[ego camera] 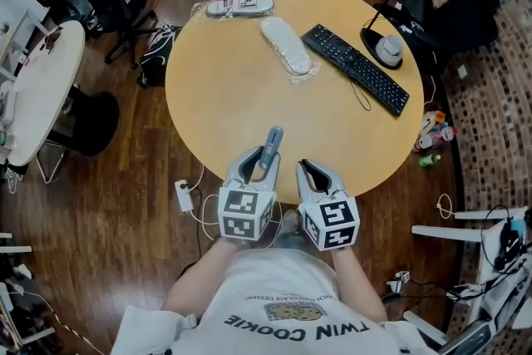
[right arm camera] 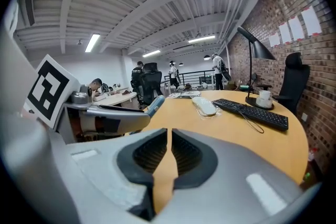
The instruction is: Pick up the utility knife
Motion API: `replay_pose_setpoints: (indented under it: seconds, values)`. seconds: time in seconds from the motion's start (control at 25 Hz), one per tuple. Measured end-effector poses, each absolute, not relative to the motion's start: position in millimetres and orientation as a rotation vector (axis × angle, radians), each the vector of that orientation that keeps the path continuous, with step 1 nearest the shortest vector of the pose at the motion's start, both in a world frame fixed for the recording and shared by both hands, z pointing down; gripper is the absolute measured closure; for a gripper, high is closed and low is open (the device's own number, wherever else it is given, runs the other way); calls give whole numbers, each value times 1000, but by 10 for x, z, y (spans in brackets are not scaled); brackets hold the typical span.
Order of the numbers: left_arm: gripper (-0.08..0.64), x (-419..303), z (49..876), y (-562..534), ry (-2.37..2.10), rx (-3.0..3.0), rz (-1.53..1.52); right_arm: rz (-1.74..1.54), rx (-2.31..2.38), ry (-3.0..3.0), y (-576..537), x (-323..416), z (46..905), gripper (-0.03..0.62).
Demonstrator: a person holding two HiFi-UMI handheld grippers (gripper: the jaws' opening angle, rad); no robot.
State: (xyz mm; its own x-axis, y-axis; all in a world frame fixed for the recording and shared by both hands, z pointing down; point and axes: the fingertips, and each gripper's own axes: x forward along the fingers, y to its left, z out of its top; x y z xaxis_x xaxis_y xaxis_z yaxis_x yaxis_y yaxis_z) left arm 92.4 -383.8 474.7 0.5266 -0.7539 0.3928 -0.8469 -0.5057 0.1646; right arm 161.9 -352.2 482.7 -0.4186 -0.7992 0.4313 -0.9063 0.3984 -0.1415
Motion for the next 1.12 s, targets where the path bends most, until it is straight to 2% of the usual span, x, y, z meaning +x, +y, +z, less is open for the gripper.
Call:
replay_pose_setpoints:
  seconds: [0.76,1.12]
  values:
    - [425,85,4205,-2768,-1159,2603,231,427,1703,-2358,-2529,591,4405,577]
    - [425,-64,4172,-2231,-1130,2589,213,432,1797,-2311,-1986,517,4325,577]
